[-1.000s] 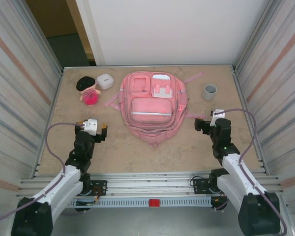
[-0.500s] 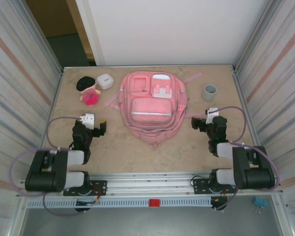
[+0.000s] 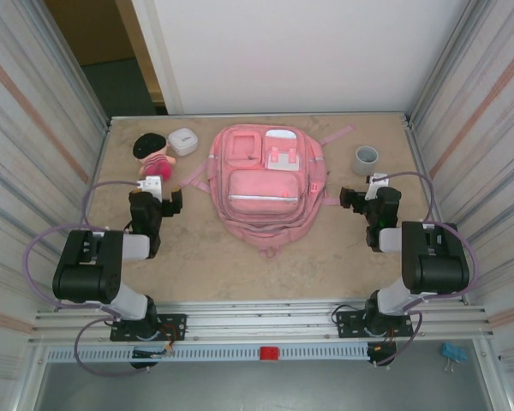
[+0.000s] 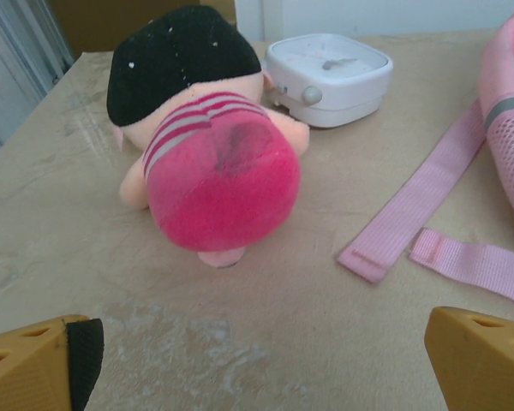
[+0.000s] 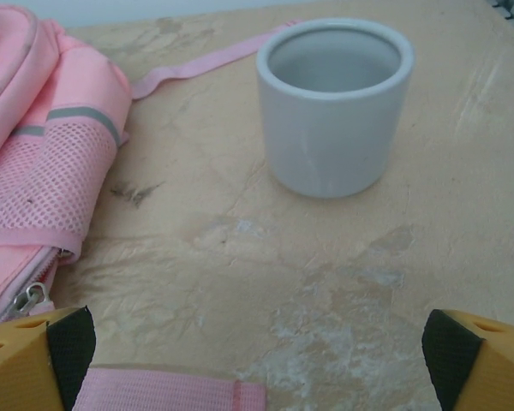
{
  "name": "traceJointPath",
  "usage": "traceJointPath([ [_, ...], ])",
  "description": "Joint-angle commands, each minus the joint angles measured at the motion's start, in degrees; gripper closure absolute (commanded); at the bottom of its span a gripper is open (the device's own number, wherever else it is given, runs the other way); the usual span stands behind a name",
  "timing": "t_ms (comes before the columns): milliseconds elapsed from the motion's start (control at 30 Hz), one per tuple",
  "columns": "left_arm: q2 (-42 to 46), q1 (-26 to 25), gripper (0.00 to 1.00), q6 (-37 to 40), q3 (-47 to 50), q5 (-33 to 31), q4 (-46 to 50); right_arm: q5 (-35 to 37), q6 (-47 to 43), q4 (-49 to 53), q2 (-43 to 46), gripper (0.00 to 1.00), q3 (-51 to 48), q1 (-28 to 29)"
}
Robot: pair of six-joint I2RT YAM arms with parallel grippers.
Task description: Pack books, pencil case, and school supplies into a backpack
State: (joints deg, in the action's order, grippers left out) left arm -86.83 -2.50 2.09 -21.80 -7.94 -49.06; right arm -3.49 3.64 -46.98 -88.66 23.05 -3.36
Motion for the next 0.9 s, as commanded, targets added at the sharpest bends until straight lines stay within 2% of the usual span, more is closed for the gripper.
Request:
traceJointPath([
  [0,0.3,-0.1,0.01,-0.8,-0.2,-2.0,1.0,0.1,1.1,0.7,0.2,0.01,0.2,-0.1],
  [867,0.4,-0.2,0.01,-0.8,-0.3,-2.0,1.2,0.1,1.2,0.7,0.3,0.01,0.2,-0.1],
])
